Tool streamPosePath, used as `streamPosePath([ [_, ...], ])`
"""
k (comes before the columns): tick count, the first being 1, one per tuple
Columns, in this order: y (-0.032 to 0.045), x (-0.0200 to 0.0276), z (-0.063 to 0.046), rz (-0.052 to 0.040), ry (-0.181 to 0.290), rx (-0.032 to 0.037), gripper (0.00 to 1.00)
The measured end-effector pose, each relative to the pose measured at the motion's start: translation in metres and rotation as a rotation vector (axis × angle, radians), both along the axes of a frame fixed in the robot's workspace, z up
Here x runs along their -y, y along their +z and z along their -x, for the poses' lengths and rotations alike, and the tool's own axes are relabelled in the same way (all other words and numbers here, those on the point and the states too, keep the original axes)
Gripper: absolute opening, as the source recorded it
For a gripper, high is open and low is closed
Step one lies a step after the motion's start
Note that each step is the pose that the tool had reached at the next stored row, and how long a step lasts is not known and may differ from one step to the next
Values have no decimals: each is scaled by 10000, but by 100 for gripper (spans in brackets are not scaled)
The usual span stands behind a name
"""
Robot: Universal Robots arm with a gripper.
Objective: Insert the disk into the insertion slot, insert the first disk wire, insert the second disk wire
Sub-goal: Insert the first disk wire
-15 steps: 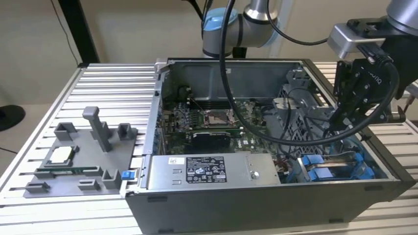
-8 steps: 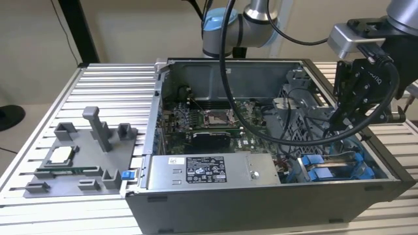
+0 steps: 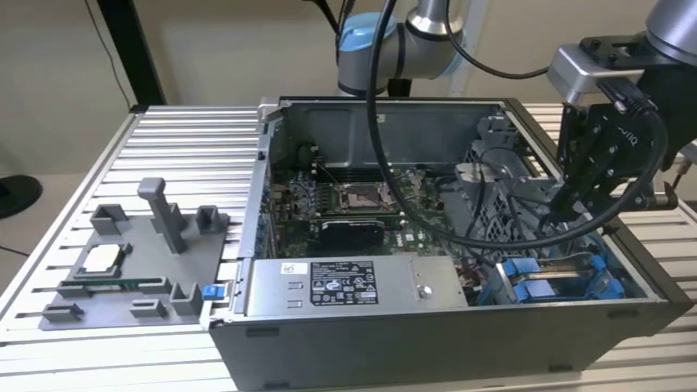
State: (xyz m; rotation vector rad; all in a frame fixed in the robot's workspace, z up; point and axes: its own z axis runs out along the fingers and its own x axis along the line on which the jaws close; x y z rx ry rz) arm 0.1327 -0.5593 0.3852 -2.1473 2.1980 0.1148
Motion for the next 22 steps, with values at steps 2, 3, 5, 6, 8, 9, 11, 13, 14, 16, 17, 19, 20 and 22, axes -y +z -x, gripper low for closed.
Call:
streamPosePath([
  [2,-11,21,-8,0,1,0,0],
  [3,-16,31,-14,1,1,-1,0],
  [5,-26,53,-27,0,1,-2,0],
  [6,-31,65,-33,0,0,-3,0],
  [8,-40,87,-46,0,1,-5,0],
  [9,-44,96,-50,0,1,-6,0],
  [11,-51,112,-57,0,0,-6,0],
  [13,-52,115,-59,1,0,-7,0],
  [14,-52,116,-60,1,0,-7,0],
  [16,-53,117,-60,0,1,-7,0],
  [17,-53,118,-60,1,0,-8,0],
  [19,-53,118,-61,0,0,-8,0],
  [20,-53,118,-60,0,0,-7,0],
  [22,-66,118,-61,0,1,-8,0],
])
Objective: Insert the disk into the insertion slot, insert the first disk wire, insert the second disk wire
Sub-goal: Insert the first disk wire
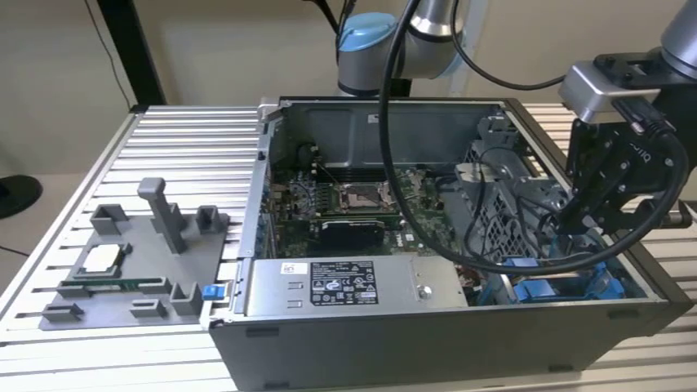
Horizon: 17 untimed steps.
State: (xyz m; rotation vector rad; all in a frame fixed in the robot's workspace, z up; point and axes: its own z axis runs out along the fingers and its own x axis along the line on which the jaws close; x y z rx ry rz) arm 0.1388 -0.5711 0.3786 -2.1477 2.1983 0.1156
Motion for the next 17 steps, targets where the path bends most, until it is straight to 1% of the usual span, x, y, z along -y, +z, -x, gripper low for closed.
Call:
streamPosePath([
  [7,-21,5,0,-2,0,0,0],
  [17,-80,43,-20,0,2,-6,0],
])
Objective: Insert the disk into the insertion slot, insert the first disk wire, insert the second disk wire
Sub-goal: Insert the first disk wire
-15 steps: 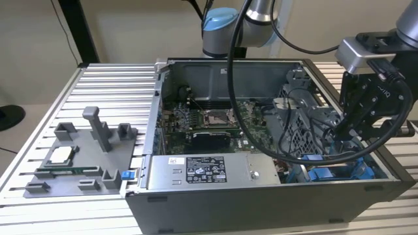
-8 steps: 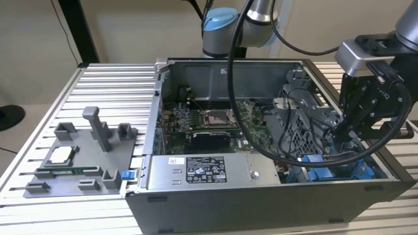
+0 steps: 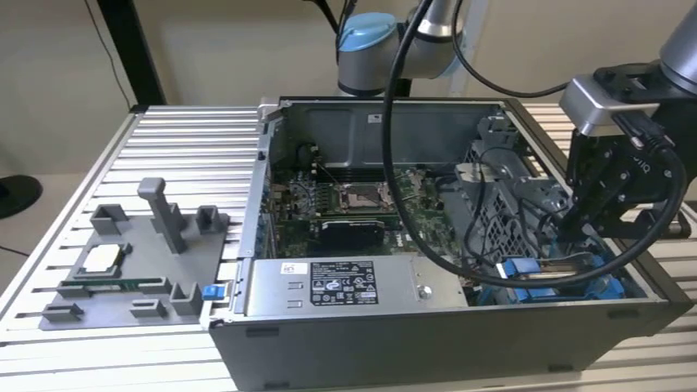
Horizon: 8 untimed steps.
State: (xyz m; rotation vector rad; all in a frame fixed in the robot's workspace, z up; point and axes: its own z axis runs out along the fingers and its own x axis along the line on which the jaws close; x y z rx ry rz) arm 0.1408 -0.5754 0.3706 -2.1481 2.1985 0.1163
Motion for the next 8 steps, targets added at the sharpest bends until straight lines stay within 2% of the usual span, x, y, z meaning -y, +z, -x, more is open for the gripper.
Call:
streamPosePath([
  [8,-46,34,-27,0,-2,-6,0],
])
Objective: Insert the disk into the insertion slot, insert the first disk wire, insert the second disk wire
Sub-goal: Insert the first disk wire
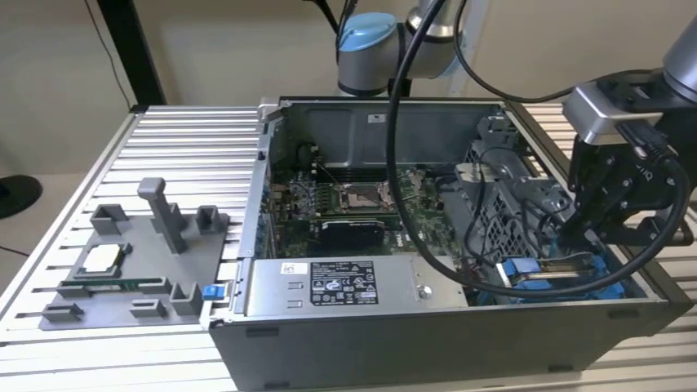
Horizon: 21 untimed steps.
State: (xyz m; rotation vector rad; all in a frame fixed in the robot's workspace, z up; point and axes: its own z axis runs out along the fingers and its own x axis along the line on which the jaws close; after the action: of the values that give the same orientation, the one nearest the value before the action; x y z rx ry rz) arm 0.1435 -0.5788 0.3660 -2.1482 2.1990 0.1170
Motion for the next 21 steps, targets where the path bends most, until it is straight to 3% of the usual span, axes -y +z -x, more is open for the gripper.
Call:
streamPosePath([
  [21,-134,28,-131,2,-54,-1,0],
])
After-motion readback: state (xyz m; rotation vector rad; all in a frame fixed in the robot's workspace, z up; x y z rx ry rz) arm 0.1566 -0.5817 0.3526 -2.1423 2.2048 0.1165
